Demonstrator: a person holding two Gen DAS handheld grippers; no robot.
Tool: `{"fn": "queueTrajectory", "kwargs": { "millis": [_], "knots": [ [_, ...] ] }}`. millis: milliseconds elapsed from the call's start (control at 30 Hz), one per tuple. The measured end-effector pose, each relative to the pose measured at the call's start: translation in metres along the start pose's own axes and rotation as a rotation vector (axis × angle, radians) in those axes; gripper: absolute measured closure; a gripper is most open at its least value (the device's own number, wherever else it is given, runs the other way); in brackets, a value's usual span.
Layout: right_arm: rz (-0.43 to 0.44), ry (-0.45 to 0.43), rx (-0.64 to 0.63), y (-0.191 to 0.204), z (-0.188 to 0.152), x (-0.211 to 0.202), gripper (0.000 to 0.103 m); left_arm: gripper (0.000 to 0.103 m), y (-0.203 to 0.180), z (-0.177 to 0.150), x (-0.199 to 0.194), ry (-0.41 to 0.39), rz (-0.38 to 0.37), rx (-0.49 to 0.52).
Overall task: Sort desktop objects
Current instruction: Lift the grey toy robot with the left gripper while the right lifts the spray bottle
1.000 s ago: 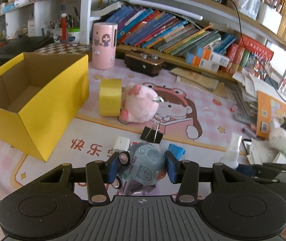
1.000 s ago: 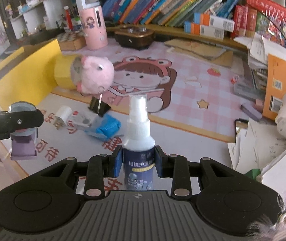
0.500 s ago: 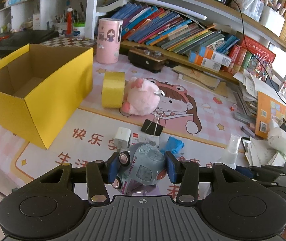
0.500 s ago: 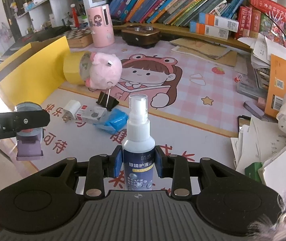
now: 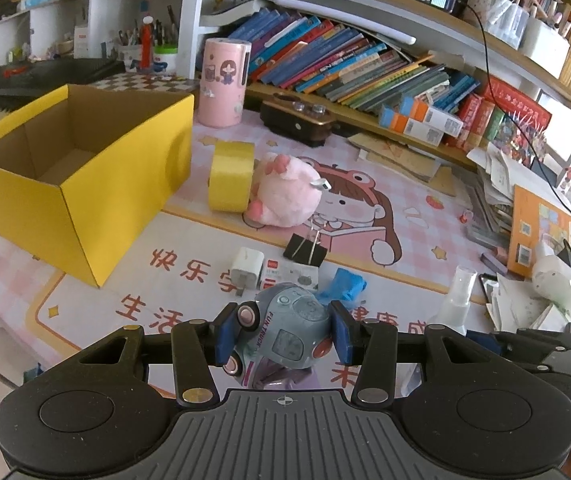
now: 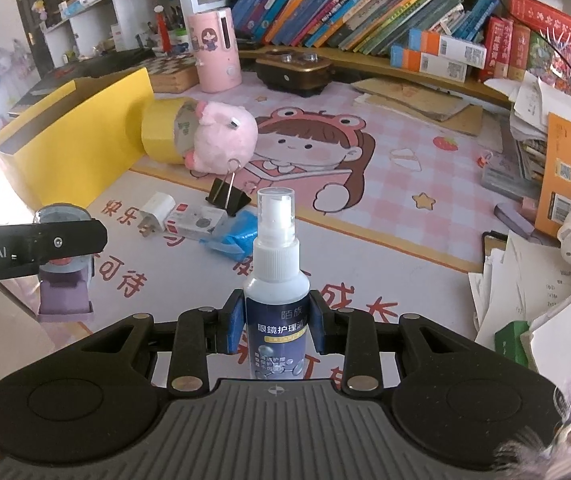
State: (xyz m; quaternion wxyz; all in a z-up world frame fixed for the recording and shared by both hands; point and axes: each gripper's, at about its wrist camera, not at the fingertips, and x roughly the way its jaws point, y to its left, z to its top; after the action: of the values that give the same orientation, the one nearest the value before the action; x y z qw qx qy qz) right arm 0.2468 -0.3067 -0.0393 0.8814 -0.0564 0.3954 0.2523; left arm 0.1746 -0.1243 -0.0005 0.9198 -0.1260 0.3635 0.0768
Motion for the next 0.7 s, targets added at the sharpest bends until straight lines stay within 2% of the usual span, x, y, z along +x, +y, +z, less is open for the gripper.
{"fn": "queueTrajectory", "kwargs": {
  "millis": [367, 700],
  "knots": [
    [0.010, -0.017, 0.003, 0.002, 0.003, -0.007, 0.073, 0.057, 0.003, 0.001, -0.007, -0.004, 0.003, -0.004],
    [0.041, -0.059, 0.007, 0.013, 0.013, -0.030, 0.073, 0.057, 0.011, 0.009, -0.027, -0.050, -0.050, -0.028]
  ]
}}
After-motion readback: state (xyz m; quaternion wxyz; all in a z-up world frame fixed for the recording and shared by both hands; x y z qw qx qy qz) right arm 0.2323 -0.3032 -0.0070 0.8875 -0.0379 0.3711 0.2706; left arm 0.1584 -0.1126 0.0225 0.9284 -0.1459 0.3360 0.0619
